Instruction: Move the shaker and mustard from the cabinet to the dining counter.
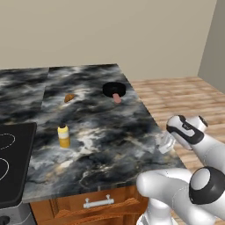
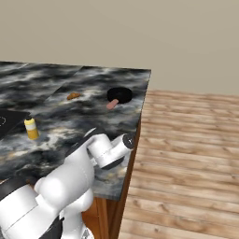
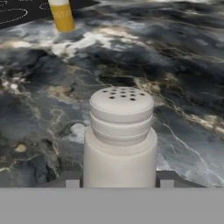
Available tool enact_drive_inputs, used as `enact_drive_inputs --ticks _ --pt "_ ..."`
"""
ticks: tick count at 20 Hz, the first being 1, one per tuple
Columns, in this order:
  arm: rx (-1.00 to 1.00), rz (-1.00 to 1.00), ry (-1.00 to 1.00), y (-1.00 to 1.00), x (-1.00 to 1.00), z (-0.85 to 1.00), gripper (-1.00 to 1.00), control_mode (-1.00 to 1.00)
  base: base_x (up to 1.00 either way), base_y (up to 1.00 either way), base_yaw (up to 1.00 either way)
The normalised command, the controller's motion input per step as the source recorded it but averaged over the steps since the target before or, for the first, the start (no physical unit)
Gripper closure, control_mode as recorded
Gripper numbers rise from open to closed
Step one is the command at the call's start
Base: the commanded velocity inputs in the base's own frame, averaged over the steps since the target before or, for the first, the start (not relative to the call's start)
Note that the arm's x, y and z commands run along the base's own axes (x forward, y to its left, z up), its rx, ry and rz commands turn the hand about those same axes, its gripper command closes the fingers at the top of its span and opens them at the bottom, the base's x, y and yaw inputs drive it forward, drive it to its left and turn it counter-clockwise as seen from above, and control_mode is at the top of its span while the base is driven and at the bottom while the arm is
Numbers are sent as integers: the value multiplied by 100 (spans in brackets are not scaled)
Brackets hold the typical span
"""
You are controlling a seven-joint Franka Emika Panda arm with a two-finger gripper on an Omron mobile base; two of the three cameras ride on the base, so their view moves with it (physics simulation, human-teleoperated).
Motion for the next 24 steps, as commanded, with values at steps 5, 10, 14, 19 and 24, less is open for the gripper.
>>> enact_drive_inputs --ticks 5,10,14,19,24 --pt "2 0 -9 -5 0 -12 100 -100 0 0 0" --pt "1 0 -7 0 0 -13 100 -100 0 0 0" --pt "3 0 -2 0 0 -7 100 -100 0 0 0" --pt "9 0 0 0 0 0 100 -100 0 0 0" --pt "11 0 0 0 0 0 100 -100 0 0 0"
